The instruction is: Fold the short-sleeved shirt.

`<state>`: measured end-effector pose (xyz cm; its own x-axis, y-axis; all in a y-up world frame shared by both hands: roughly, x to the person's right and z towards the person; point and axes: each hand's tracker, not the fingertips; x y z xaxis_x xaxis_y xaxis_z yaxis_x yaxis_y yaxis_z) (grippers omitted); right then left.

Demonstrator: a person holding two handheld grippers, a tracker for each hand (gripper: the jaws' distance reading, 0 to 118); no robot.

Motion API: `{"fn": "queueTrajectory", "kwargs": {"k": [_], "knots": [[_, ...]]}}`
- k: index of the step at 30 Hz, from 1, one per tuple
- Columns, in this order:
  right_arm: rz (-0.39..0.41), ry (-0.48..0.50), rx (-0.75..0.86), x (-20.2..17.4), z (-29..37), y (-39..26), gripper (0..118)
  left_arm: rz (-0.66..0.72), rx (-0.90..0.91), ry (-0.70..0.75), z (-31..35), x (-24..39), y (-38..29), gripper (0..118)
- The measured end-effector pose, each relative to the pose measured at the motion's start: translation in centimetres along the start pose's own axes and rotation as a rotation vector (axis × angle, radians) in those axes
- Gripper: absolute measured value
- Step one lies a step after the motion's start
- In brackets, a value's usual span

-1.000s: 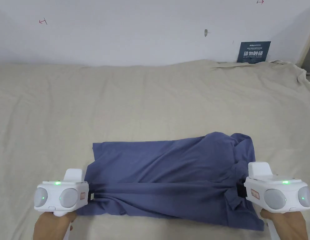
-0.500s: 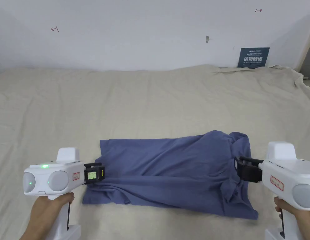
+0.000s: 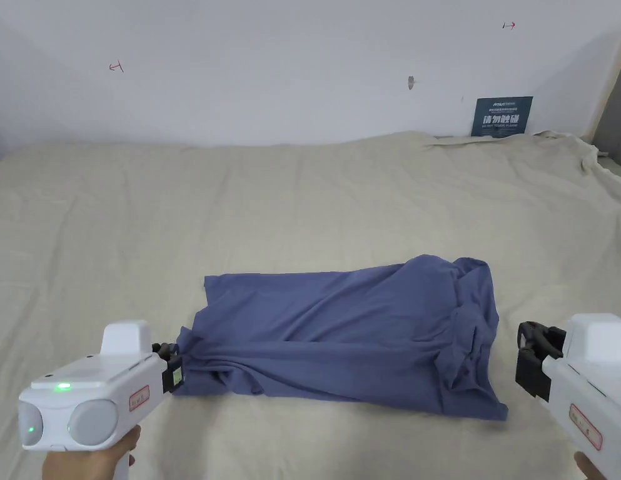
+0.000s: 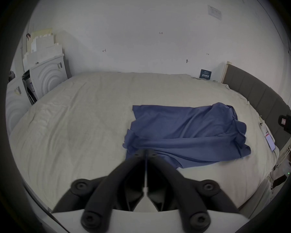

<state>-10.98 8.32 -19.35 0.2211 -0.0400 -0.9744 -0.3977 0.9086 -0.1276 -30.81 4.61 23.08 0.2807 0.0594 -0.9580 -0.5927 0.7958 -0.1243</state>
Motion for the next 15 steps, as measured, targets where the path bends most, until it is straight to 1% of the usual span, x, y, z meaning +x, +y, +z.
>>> {"fn": "queueTrajectory", "kwargs": {"k": [5,9,13,14,15], "knots": [[0.0,0.011,-0.007,0.4,-0.2,-0.5,1,-0.033,-0.038,0.022,-0.5,0.1,-0.4,0],[-0.006,0.012,-0.008,0.8,-0.9,-0.2,1,-0.01,-0.09,0.016,-2.7,-1.0,0.1,0],[-0.011,0.014,-0.01,0.9,-1.8,0.1,1,0.052,-0.242,-0.001,-6.1,-1.9,1.3,0],[-0.008,0.013,-0.013,1.0,-2.1,0.2,1,0.07,-0.266,-0.014,-7.3,-1.9,1.3,2],[-0.009,0.013,-0.016,1.1,-2.3,0.2,1,0.08,-0.297,-0.009,-8.2,-2.1,1.4,10]]}}
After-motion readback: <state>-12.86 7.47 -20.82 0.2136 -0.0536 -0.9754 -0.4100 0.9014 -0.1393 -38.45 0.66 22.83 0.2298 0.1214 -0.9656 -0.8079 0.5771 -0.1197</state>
